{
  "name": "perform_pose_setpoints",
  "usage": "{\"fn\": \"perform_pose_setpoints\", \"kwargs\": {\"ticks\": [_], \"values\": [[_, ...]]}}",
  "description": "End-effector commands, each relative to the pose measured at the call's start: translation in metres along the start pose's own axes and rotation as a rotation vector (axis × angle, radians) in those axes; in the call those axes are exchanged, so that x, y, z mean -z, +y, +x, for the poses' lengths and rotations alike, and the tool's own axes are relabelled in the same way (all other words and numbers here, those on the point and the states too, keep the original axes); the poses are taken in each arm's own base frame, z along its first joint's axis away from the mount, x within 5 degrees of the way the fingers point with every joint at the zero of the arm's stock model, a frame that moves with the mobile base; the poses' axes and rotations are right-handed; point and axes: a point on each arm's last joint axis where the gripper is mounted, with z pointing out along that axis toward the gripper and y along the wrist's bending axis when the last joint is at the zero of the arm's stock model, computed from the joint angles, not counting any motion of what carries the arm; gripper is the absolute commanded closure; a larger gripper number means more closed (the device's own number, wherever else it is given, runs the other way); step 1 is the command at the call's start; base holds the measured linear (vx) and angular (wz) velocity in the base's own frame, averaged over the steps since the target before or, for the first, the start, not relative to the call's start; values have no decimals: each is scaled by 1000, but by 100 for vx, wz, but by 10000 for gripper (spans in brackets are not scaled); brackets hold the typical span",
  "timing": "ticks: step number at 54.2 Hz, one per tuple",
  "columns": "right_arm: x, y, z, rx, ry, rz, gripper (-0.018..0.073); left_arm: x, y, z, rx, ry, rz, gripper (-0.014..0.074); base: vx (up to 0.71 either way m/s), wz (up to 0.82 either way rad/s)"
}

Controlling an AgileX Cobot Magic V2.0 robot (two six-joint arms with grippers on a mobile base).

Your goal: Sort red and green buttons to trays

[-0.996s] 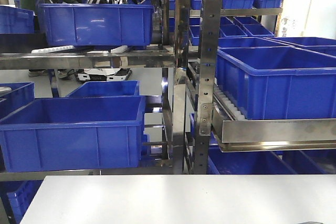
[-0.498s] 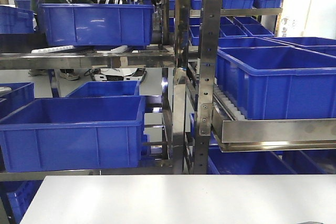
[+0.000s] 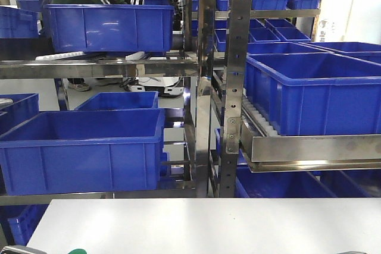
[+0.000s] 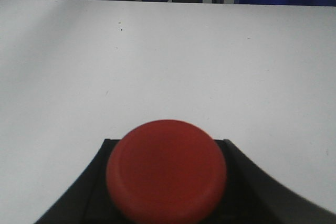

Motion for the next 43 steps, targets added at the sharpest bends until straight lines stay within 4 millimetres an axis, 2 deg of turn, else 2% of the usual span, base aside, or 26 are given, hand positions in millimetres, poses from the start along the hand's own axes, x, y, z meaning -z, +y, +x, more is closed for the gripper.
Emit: {"fn": "perform_pose_setpoints", "kwargs": {"ticks": [1,5,13,22,32,43], "values": [[3,0,-28,14,-228,-11,557,1,-3,-22,-1,-150,22,211,0,0],[3,-1,-28,10,-230,0,557,0,-3,-19,-2,-125,21,311,0,0],[3,-6,-29,-8,-236,50,557,0,-3,-19,1,-115,19,601,0,0],[3,-6,-29,-12,-237,60,557,4,-8,-29,28,-148,68,603,0,0],[9,-1,-34,6,-240,22,557,18,-18,-60,-36,-222,127,600,0,0],[27,12,-65,40,-252,-58,557,50,-21,-95,-106,-183,64,599,0,0]]}}
